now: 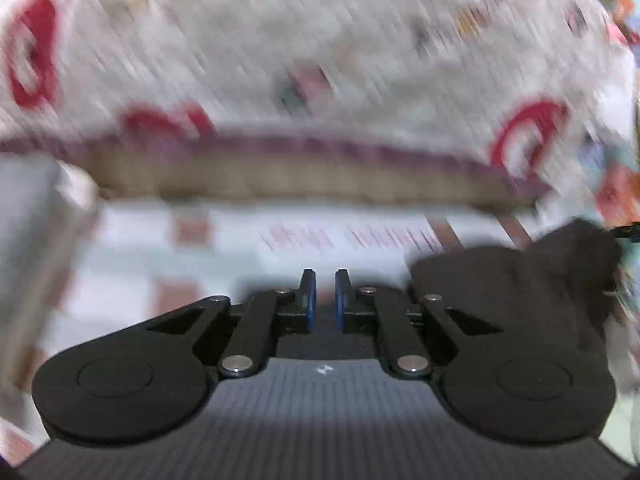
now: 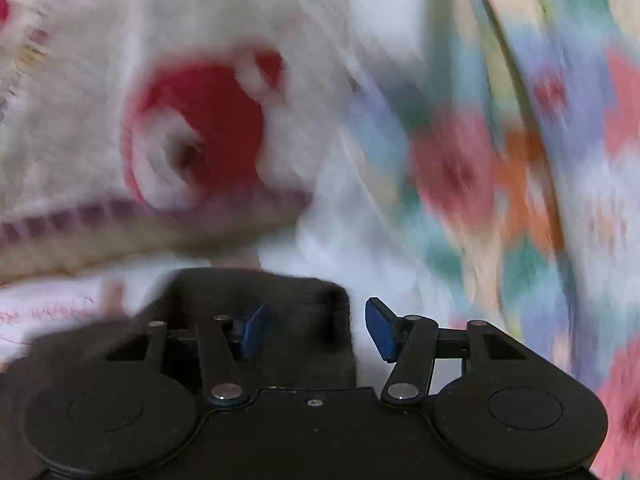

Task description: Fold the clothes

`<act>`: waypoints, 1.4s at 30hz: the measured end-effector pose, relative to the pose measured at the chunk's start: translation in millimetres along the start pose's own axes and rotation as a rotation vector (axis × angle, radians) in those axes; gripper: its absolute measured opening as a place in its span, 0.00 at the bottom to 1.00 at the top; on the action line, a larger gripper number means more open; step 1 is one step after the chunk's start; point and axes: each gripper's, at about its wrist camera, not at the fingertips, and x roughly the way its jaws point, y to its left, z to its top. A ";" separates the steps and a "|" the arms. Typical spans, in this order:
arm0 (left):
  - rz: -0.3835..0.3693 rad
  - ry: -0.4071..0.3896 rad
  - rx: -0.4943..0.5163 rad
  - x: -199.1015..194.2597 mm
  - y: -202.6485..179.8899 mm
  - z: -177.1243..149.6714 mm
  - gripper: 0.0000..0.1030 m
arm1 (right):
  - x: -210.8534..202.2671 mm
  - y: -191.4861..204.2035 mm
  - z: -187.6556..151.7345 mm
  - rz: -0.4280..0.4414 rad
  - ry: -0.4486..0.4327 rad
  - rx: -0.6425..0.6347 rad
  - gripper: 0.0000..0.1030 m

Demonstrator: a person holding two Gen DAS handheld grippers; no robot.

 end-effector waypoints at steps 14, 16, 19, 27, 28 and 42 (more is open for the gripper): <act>-0.245 0.149 -0.017 27.4 -64.5 -57.6 0.45 | -61.9 7.3 -169.6 0.661 0.036 0.065 0.66; -0.278 0.143 -0.019 24.8 -71.9 -56.1 0.46 | -73.9 14.8 -178.0 0.669 0.031 0.000 0.68; -0.260 0.142 0.010 18.7 -81.0 -54.0 0.47 | -89.2 32.4 -189.0 0.606 0.005 -0.163 0.70; -0.264 0.154 -0.022 5.9 -74.1 -60.8 0.50 | -96.6 79.3 -199.3 0.409 -0.142 -0.448 0.74; -0.258 0.156 -0.028 5.7 -72.5 -61.1 0.50 | -92.8 86.4 -199.0 0.385 -0.158 -0.477 0.76; -0.274 -0.001 -0.082 -47.1 -35.6 -48.1 0.53 | -91.4 128.7 -51.9 1.107 0.233 0.038 0.09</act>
